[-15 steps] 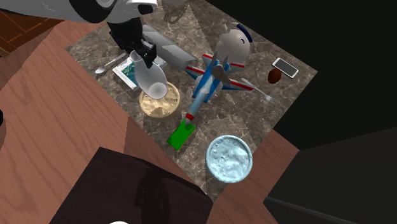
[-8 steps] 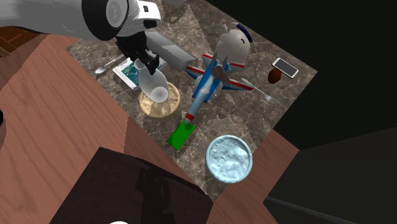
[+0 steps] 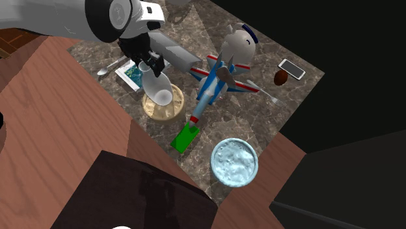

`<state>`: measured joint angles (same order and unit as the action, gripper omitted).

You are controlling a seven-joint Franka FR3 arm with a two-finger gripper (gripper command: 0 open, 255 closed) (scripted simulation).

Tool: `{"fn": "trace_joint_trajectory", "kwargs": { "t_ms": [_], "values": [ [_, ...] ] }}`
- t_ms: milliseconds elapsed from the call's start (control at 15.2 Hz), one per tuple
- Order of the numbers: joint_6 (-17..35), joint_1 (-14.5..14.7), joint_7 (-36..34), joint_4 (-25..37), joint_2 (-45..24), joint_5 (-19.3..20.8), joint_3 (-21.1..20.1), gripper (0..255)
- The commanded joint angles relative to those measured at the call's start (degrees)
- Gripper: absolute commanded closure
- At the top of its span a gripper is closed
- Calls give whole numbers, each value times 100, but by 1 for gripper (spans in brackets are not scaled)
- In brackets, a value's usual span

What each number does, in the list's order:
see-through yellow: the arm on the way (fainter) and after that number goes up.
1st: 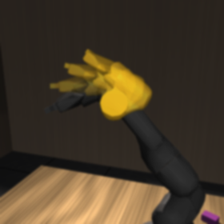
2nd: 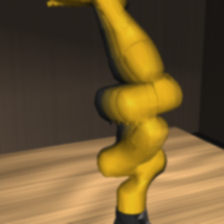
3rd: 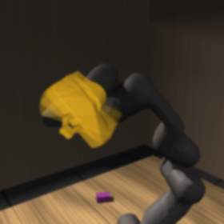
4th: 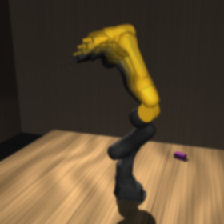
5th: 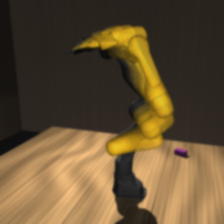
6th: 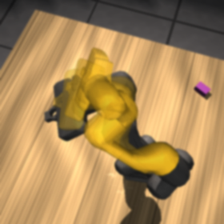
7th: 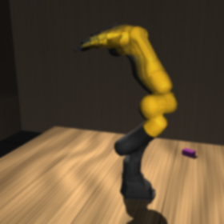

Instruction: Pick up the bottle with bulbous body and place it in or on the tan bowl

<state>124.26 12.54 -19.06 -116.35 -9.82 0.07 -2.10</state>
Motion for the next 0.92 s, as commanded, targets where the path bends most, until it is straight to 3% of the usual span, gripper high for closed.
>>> {"fn": "trace_joint_trajectory", "kwargs": {
  "t_ms": [0,264,528,858],
  "values": [
    [1,0,0,0,1,0,0,0],
    [-1,0,0,1,1,0,0,0],
    [-682,-4,8,401,283,-12,-1,0],
    [-682,-4,8,401,283,-12,-1,0]
  ]
}}
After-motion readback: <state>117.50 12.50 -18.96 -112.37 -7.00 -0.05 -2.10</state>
